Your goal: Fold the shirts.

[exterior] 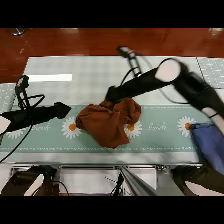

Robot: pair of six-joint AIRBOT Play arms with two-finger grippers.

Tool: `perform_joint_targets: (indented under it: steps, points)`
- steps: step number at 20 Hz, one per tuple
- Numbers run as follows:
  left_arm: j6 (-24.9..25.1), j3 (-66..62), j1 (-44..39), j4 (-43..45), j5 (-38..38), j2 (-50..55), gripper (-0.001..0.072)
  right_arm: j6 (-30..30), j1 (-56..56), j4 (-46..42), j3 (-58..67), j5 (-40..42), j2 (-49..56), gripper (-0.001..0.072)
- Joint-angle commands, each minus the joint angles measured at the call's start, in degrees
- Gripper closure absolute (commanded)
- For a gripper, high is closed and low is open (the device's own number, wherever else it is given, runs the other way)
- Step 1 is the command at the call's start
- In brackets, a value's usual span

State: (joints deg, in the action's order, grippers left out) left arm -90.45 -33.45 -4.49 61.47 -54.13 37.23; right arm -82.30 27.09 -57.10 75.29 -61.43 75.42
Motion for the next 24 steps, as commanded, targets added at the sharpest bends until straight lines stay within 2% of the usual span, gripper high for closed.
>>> perform_joint_targets:
  steps: [1, 3, 5, 7, 9, 13, 15, 17, 18, 19, 20, 22, 24]
  points:
    - [0.0, 0.02, 0.07, 0.83, -12.46, -0.04, 0.0006, -2.89, -17.14, -10.97, -0.17, -8.35, -4.57, 0.0093]
    - [-0.04, 2.23, 0.0, -0.24, -15.34, -0.04, 0.0006, -3.23, -27.74, -12.37, -5.73, -7.69, -8.52, 0.0093]
    - [0.28, 7.39, 0.0, -6.36, -12.22, 0.26, 0.0006, -3.23, -35.71, -9.16, -15.13, -4.79, -12.13, 0.0093]
    - [6.14, 13.05, 0.0, -18.21, -6.36, 1.97, 0.0006, -0.24, -39.91, -1.68, -25.35, -1.7, -15.02, 0.0093]
    - [15.34, 16.81, -1.07, -31.74, -1.92, 5.62, 0.0006, 3.32, -40.52, 3.32, -32.79, -0.07, -16.31, 0.0093]
    - [29.57, 16.52, -7.54, -46.25, 3.93, 16.2, 0.0006, 5.9, -40.44, 7.76, -39.34, 1.42, -16.31, 0.0093]
    - [32.74, 14.86, -9.46, -48.43, 5.01, 21.57, 0.0007, 5.92, -40.44, 8.41, -40.15, 1.42, -16.28, 0.0093]
    - [33.05, 12.31, -9.53, -48.43, 3.41, 25.9, 0.0011, 5.92, -40.44, 8.79, -40.19, 1.51, -16.28, 0.0093]
    - [33.46, 10.84, -9.53, -48.43, 2.51, 27.69, 0.0113, 5.92, -40.44, 9.03, -40.19, 1.66, -16.15, 0.0093]
    - [34.73, 9.44, -9.53, -48.43, 1.51, 29.0, 0.0461, 5.95, -40.41, 9.33, -40.19, 1.64, -15.5, 0.0093]
    - [36.65, 7.91, -9.53, -48.43, 0.26, 30.01, 0.0682, 6.23, -39.78, 9.97, -40.17, 1.44, -14.21, 0.0093]
    - [38.82, 5.18, -9.42, -48.41, -2.1, 30.32, 0.0682, 6.71, -36.11, 11.58, -40.17, 1.84, -10.84, 0.0093]
    - [38.8, 2.86, -9.4, -48.41, -3.43, 30.32, 0.0682, 8.26, -31.56, 14.29, -39.58, 4.57, -6.78, 0.0093]
